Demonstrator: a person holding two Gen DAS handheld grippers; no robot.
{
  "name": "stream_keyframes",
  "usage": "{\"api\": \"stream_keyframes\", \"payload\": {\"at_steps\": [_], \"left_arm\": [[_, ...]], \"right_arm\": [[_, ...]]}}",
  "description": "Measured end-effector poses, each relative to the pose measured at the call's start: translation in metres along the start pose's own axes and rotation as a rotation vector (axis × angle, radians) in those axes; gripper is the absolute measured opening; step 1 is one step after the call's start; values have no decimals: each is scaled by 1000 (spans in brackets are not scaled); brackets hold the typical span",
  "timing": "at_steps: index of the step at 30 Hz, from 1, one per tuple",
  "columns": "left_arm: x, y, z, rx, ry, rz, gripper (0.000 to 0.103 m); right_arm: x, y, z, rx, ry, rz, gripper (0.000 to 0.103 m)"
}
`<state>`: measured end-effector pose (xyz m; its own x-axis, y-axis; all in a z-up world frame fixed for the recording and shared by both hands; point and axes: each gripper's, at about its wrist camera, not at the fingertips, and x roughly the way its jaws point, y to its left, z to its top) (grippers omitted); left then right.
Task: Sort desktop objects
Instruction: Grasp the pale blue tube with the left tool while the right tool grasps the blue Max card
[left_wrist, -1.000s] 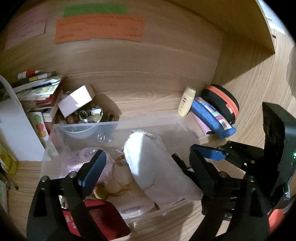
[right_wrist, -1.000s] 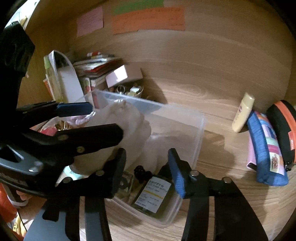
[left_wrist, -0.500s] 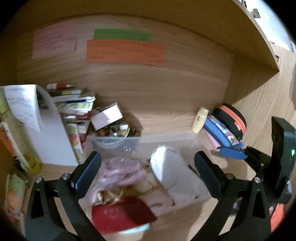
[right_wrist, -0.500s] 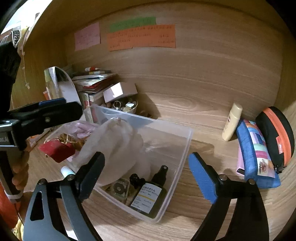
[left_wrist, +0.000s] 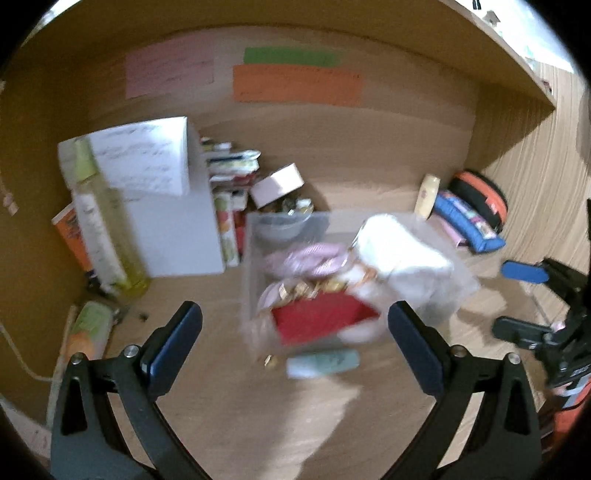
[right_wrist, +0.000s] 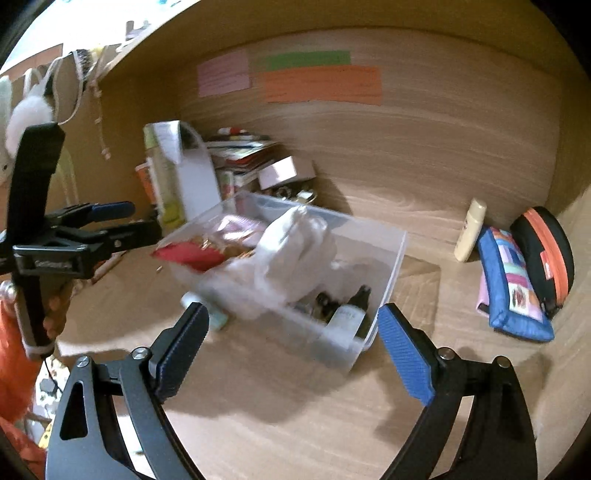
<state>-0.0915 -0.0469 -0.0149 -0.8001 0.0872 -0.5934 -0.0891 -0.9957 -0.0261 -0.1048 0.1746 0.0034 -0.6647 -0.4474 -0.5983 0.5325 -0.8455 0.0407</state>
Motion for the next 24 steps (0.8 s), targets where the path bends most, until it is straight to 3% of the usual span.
{"api": "stream_keyframes", "payload": {"at_steps": [4,9,16,22,24], "left_arm": [[-8,2,-21,27,21,34,102],[-14,6,-47,32,64,39,102],[-12,11,-82,12,153,10,102],[-10,9,-100,30,192,-3,102],[-10,9,-101,23,195,-21,102]], "right_arm": [[-5,12,-17,-11,20,30,97],[-4,37,-43,-47,67,138,100],[5,87,-85,-200,148,224,100],[14,110,-99,-305,168,221,98],[21,113,-101,-333,192,210,89]]}}
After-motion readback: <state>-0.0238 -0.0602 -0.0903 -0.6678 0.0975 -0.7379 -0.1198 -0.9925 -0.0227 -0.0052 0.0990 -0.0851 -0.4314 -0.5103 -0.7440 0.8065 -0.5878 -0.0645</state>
